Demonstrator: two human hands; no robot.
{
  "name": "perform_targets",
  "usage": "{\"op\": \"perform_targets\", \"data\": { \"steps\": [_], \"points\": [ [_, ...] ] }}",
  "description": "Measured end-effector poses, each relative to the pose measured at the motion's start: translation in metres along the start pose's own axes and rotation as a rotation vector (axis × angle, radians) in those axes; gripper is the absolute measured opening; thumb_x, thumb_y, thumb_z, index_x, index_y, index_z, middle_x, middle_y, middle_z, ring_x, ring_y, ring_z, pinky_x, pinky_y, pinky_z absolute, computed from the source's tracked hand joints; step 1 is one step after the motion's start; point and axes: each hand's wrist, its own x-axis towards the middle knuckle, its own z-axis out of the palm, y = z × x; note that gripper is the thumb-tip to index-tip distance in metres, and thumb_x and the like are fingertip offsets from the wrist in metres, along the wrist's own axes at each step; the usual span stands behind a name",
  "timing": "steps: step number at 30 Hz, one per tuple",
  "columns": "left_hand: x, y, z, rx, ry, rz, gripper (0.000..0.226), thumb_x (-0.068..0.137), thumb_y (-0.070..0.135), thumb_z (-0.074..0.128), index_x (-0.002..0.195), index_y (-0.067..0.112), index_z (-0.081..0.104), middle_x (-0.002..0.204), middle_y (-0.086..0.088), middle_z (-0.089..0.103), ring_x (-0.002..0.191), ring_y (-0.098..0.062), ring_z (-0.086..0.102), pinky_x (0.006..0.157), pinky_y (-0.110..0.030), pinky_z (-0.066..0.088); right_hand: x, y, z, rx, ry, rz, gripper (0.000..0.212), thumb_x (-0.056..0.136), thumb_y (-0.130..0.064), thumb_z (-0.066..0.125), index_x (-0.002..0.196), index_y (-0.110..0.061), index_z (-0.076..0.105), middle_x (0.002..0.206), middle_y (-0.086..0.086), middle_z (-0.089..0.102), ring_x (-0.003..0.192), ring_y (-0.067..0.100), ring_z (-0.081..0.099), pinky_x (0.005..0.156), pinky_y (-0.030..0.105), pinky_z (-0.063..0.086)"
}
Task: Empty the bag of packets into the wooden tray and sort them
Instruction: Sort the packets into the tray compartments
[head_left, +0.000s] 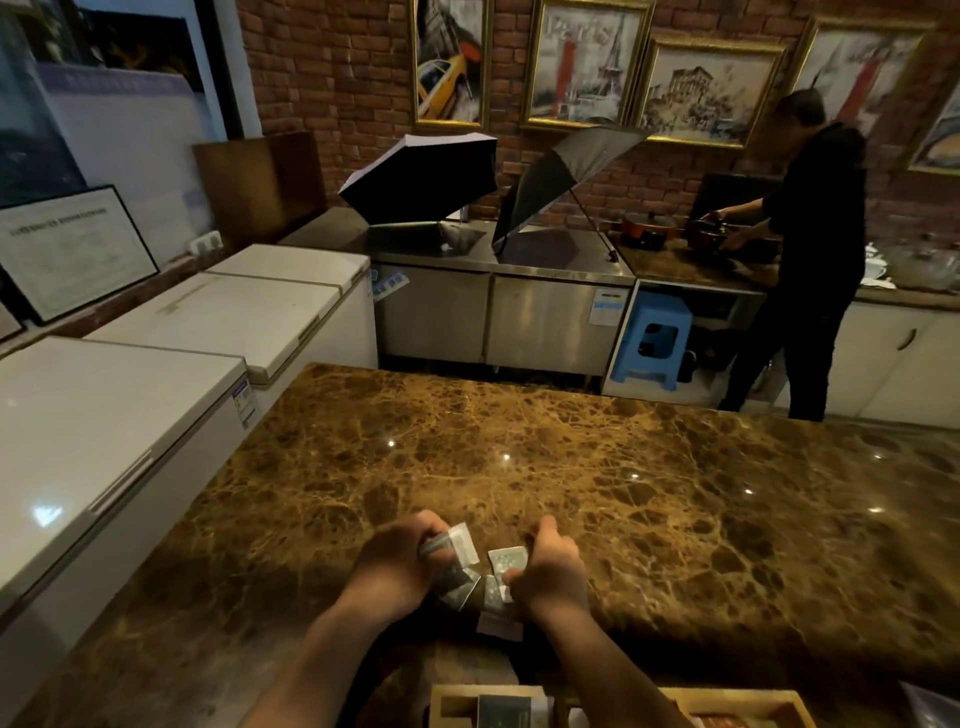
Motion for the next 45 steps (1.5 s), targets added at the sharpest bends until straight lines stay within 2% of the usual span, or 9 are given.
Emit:
{"op": "perform_targets", "data": {
  "steps": [4,7,14,17,23,27,35,41,45],
  "points": [
    [0.001,0.005,0.017,0.194,-0.049,0.069,0.01,0.09,0.035,0.062,0.085,0.038,0.053,0.11,0.008,0.062,0.109,-0.017,0.054,0.09,-0.031,0.042,0.005,0.005,-0.006,0.06,-0.098,0.119,0.055,0.081,-0.017,0.079,0.129,-0.016,0.051,0.128,0.01,0.062,0.118,0.027,0.062,0.097,0.037,0.055],
    [-0.002,0.002,0.024,0.392,-0.054,0.147,0.025,0.091,0.033,0.06,0.115,0.029,0.057,0.127,0.007,0.058,0.121,-0.019,0.05,0.101,-0.034,0.038,0.007,0.01,-0.011,-0.01,-0.116,0.123,0.043,0.085,-0.012,0.071,0.125,-0.017,0.055,0.127,0.009,0.062,0.117,0.027,0.061,0.097,0.038,0.055],
    [-0.005,0.005,0.019,0.538,-0.088,0.215,0.038,0.086,0.028,0.065,0.12,0.033,0.049,0.121,0.009,0.059,0.113,-0.018,0.054,0.095,-0.034,0.04,0.007,0.018,-0.016,-0.061,-0.07,0.099,0.028,0.092,-0.014,0.058,0.118,-0.022,0.062,0.129,0.009,0.051,0.117,0.029,0.055,0.097,0.032,0.049],
    [-0.006,0.006,0.015,0.579,-0.101,0.164,0.044,0.085,0.029,0.065,0.126,0.031,0.049,0.124,0.006,0.056,0.116,-0.019,0.051,0.096,-0.035,0.041,0.007,0.018,-0.019,-0.042,-0.071,0.128,0.036,0.089,-0.005,0.061,0.123,-0.018,0.057,0.129,0.012,0.051,0.115,0.03,0.058,0.094,0.033,0.052],
    [-0.014,0.001,0.01,0.381,-0.121,-0.036,0.042,0.084,0.03,0.073,0.123,0.03,0.057,0.124,0.0,0.054,0.114,-0.021,0.056,0.096,-0.033,0.051,0.006,0.02,-0.023,-0.008,-0.116,0.185,0.06,0.087,-0.007,0.068,0.141,-0.009,0.042,0.13,0.013,0.063,0.121,0.029,0.061,0.094,0.033,0.053],
    [-0.02,-0.001,0.004,0.323,-0.109,-0.113,0.039,0.083,0.03,0.075,0.12,0.027,0.062,0.125,-0.002,0.053,0.113,-0.024,0.058,0.095,-0.032,0.05,0.001,0.021,-0.023,-0.062,-0.134,0.176,0.038,0.089,-0.01,0.066,0.126,-0.012,0.055,0.126,0.01,0.063,0.115,0.025,0.06,0.094,0.033,0.053],
    [-0.041,-0.003,-0.007,0.211,-0.081,-0.184,0.049,0.083,0.034,0.072,0.129,0.034,0.053,0.13,0.002,0.059,0.118,-0.019,0.057,0.099,-0.033,0.048,-0.011,0.017,-0.029,-0.27,-0.188,0.113,0.043,0.094,-0.022,0.064,0.135,-0.021,0.05,0.144,0.013,0.033,0.129,0.034,0.041,0.098,0.037,0.045],
    [-0.044,0.0,-0.015,0.022,-0.046,-0.3,0.056,0.086,0.038,0.072,0.134,0.028,0.047,0.123,-0.006,0.065,0.11,-0.024,0.065,0.095,-0.036,0.053,-0.016,0.022,-0.042,-0.055,-0.246,-0.051,0.033,0.093,-0.024,0.07,0.115,-0.018,0.047,0.114,0.002,0.057,0.112,0.021,0.059,0.096,0.032,0.052],
    [-0.046,0.005,-0.019,-0.108,-0.004,-0.321,0.048,0.1,0.021,0.053,0.145,0.017,0.036,0.139,-0.015,0.054,0.123,-0.031,0.056,0.088,-0.031,0.046,-0.022,0.015,-0.046,0.166,-0.305,-0.07,0.019,0.087,-0.012,0.077,0.104,-0.011,0.07,0.1,0.007,0.07,0.077,0.008,0.061,0.068,0.019,0.054]
  ]
}}
